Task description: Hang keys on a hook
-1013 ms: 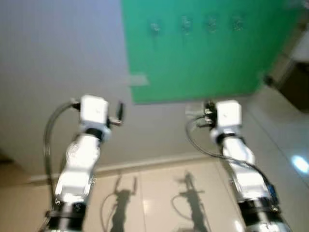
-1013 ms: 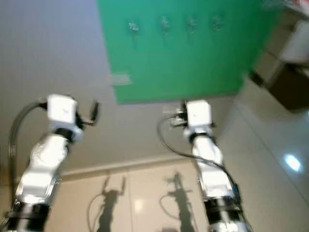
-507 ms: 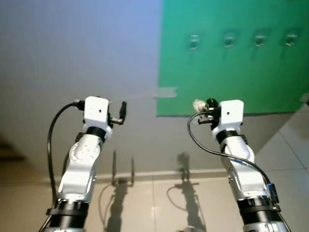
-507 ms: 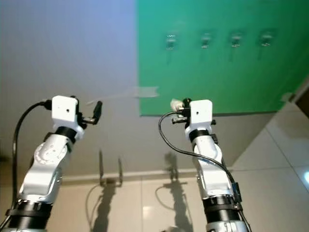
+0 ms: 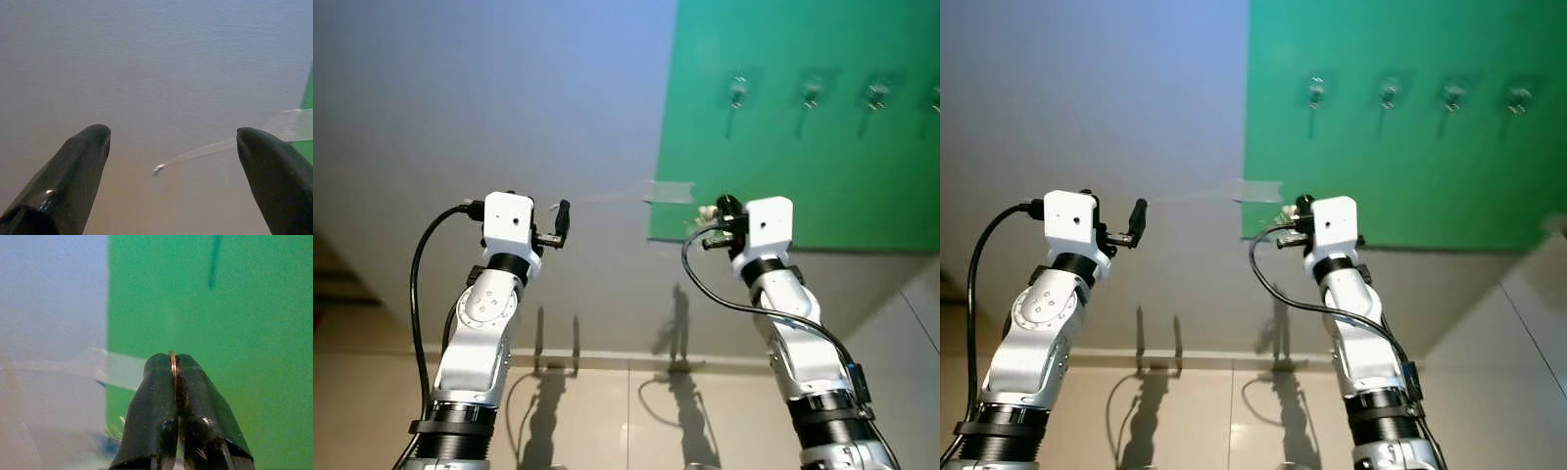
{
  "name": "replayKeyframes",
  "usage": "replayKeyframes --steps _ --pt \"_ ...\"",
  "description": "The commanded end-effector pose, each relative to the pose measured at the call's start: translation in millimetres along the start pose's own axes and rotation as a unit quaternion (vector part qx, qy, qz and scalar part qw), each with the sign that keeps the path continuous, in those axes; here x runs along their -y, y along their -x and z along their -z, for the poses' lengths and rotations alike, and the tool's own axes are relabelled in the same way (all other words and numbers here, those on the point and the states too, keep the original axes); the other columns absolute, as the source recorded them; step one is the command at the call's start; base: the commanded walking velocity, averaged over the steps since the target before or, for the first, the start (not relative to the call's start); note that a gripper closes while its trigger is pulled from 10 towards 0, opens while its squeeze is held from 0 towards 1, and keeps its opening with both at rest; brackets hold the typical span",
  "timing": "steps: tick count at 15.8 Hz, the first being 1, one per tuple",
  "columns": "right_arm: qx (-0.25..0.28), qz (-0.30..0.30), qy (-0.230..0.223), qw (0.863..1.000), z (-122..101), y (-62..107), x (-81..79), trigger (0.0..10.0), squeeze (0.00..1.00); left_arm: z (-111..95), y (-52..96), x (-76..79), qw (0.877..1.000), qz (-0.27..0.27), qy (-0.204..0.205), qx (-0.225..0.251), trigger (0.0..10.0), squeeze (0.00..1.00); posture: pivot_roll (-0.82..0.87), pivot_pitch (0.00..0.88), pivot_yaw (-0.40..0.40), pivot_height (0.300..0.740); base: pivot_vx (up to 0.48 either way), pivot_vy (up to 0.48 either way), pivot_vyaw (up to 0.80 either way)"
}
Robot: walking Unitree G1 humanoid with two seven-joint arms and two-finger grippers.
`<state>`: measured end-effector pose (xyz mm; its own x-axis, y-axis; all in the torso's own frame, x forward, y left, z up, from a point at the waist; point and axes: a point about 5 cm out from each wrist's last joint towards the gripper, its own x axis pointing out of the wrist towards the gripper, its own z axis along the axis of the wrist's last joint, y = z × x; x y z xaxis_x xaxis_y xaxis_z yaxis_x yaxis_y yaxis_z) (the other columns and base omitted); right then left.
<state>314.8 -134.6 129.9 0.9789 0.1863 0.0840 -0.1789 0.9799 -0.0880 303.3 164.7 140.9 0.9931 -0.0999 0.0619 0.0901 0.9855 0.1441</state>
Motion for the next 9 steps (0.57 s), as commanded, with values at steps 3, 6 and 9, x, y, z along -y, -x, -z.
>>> replayKeyframes --steps 3,6,9 --pt "0.006 -0.003 0.000 1.000 -2.2 -1.0 2.8 10.0 0.00 -1.3 -0.7 2.3 1.000 0.002 -0.011 0.002 10.0 0.00 -0.04 0.000 -0.009 0.740 0.000 -0.409 0.64" --pt "0.011 -0.003 0.003 1.000 -6.3 -6.4 5.8 10.0 0.00 -1.1 -2.4 -0.2 1.000 -0.004 -0.015 0.001 10.0 0.00 -0.04 0.000 -0.005 0.740 0.000 -0.411 0.64" --pt "0.022 -0.003 -0.012 1.000 -10.4 -8.4 6.6 10.0 0.00 -1.4 -6.1 -0.6 1.000 -0.007 -0.013 -0.002 10.0 0.00 -0.04 0.000 0.000 0.740 0.000 -0.135 0.15"
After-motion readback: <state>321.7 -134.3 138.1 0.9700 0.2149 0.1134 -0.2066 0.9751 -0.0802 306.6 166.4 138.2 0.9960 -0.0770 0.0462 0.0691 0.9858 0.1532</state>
